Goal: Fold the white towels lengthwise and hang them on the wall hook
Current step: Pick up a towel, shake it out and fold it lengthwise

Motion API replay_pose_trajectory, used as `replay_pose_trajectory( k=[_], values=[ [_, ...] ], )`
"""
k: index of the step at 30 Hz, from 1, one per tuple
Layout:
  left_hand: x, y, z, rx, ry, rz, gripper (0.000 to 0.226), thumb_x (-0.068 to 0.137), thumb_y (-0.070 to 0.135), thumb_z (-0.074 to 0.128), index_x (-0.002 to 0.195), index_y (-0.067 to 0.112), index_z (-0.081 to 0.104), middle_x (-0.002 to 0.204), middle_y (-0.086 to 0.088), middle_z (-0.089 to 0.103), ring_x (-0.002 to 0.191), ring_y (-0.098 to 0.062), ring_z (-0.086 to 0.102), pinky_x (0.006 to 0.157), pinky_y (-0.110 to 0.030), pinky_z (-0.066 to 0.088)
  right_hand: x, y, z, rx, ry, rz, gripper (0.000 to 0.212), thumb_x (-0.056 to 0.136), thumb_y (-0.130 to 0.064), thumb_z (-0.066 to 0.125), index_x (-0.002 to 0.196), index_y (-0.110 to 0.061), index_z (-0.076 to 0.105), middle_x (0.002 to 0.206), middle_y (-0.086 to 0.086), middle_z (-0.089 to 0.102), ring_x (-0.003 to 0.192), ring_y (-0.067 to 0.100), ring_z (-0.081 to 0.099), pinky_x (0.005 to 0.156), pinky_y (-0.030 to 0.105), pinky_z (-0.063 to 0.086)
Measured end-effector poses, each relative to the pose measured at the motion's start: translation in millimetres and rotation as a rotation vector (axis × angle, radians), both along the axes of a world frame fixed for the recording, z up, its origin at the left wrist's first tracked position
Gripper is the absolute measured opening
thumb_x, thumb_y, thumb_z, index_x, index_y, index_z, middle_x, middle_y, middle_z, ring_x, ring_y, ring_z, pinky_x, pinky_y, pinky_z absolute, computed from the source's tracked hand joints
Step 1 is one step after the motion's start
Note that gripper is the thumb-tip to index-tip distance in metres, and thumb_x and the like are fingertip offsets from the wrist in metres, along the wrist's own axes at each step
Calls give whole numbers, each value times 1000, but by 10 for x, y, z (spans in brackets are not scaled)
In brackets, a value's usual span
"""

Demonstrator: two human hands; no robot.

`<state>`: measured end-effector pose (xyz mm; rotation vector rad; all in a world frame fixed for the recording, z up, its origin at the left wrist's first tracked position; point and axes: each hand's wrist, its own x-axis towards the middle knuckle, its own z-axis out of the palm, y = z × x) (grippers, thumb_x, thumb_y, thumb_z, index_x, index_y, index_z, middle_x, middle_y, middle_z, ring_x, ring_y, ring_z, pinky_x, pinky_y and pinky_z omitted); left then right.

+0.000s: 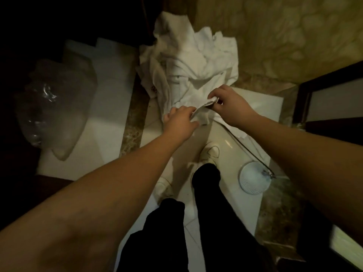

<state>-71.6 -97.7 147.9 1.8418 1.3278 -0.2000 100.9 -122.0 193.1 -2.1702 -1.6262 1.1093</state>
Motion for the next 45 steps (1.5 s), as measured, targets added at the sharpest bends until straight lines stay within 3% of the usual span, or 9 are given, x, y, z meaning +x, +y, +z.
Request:
replay_pose_trajectory(
  k=[5,11,15,21,26,29,35,38,45],
  values=[
    [-138,55,1050,140,-76,73,7,98,26,50,91,25,53,108,-6,64,113,-31,50,96,-40,33,-75,130,1242,121,5,-8,8,97,-28,67,100,-28,59,108,-3,51,89,12,50,74,21,33],
    [-396,70,2313,127,-284,312,6,98,25,50,102,22,53,83,3,57,80,-22,56,58,-32,34,-113,110,2512,250,-100,-52,7,97,-30,64,97,-24,61,99,-6,48,77,10,47,64,26,30],
    [-603,-29,3020,201,-351,352,23,104,34,46,103,14,58,93,-5,62,85,-25,56,65,-34,37,-194,-81,3201,335,-148,-77,24,97,-32,63,78,-30,49,94,-6,45,74,8,45,65,27,33],
    [-898,-469,4115,358,-414,336,29,106,44,38,88,32,58,79,13,57,74,-4,54,58,-22,33,-296,-541,4140,396,-180,-58,23,98,-26,64,112,-9,67,111,4,50,94,21,54,79,31,41],
    [-1084,-1007,5062,518,-429,323,37,105,39,42,94,16,68,83,-2,66,74,-12,59,59,-27,39,-490,-1175,4803,453,-33,-58,11,102,-19,55,103,-13,65,85,3,67,74,24,69,73,43,56],
    [-1146,-1493,5616,601,-455,321,39,105,35,42,99,9,69,90,-10,68,81,-21,62,69,-35,44,-620,-1608,5136,468,111,-63,8,102,-9,49,106,-13,55,97,13,70,78,20,66,74,37,55],
    [-1334,-2394,6619,711,-511,330,40,105,32,42,98,4,69,92,-17,66,86,-29,62,71,-35,45,-979,-2366,5834,454,332,-26,51,72,-27,63,120,-22,47,107,6,56,91,19,55,75,32,48],
    [-1493,-2737,7084,774,-478,333,41,104,36,42,95,5,68,91,-14,65,81,-23,61,70,-32,44,-1164,-2588,6081,548,221,-9,52,86,-25,73,130,-23,45,101,-6,54,81,7,53,62,21,41],
    [-2146,-3457,7818,875,-516,375,36,104,36,48,101,9,71,90,-5,66,86,-14,62,71,-27,43,-1514,-3163,6351,582,-31,19,39,93,-21,65,130,-13,57,120,9,61,95,20,53,74,28,40]
  ],
)
